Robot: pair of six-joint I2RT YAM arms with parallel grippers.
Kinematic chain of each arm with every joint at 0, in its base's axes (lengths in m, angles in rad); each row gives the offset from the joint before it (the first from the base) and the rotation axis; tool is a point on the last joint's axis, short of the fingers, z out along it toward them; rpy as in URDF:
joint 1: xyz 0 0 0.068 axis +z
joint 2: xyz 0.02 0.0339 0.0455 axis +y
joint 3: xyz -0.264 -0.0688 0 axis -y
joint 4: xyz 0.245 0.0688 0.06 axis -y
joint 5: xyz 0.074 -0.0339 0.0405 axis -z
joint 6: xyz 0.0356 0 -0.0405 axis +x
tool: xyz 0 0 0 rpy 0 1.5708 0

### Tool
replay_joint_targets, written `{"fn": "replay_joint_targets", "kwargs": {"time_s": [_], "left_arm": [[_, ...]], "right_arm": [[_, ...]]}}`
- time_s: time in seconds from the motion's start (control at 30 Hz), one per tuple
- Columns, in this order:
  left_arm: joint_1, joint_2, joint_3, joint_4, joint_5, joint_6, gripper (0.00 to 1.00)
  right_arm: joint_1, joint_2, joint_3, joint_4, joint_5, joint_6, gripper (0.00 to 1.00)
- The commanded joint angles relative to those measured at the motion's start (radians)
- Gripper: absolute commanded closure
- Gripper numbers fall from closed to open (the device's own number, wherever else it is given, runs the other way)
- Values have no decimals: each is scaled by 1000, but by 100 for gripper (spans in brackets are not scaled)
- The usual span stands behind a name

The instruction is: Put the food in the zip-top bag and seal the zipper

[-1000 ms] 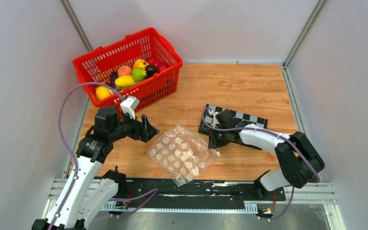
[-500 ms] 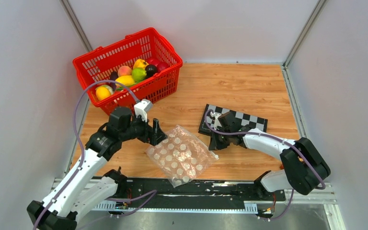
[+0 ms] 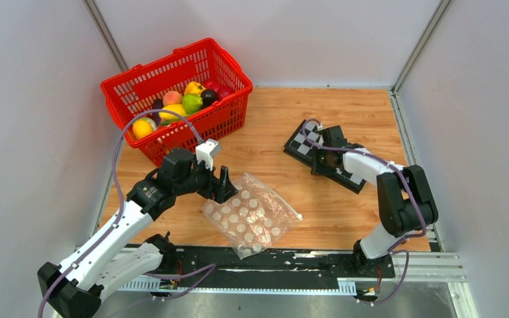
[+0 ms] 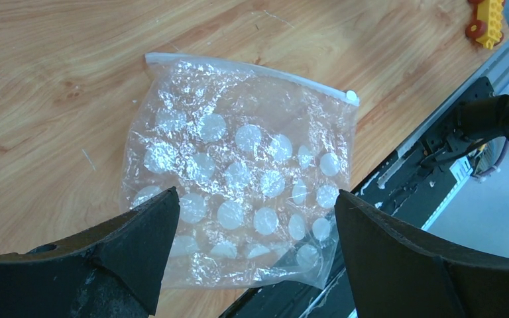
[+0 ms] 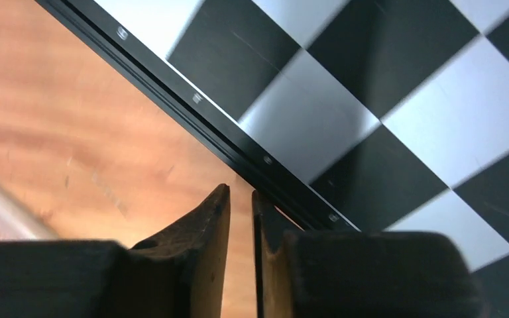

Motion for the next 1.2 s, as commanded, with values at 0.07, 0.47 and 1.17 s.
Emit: {"fn": "replay_joint_targets", "kwargs": {"time_s": [0.07, 0.47, 1.17], "left_arm": [[-9, -10, -11, 15, -8, -5, 6], [-58, 43, -52, 31, -116, -41, 7], [-60, -11, 22, 11, -138, -25, 6]], "right_arm": [[-163, 133, 136, 53, 13, -33, 71], [140, -30, -42, 209, -423, 79, 38], [316, 4, -125, 327, -369, 146, 100]]}}
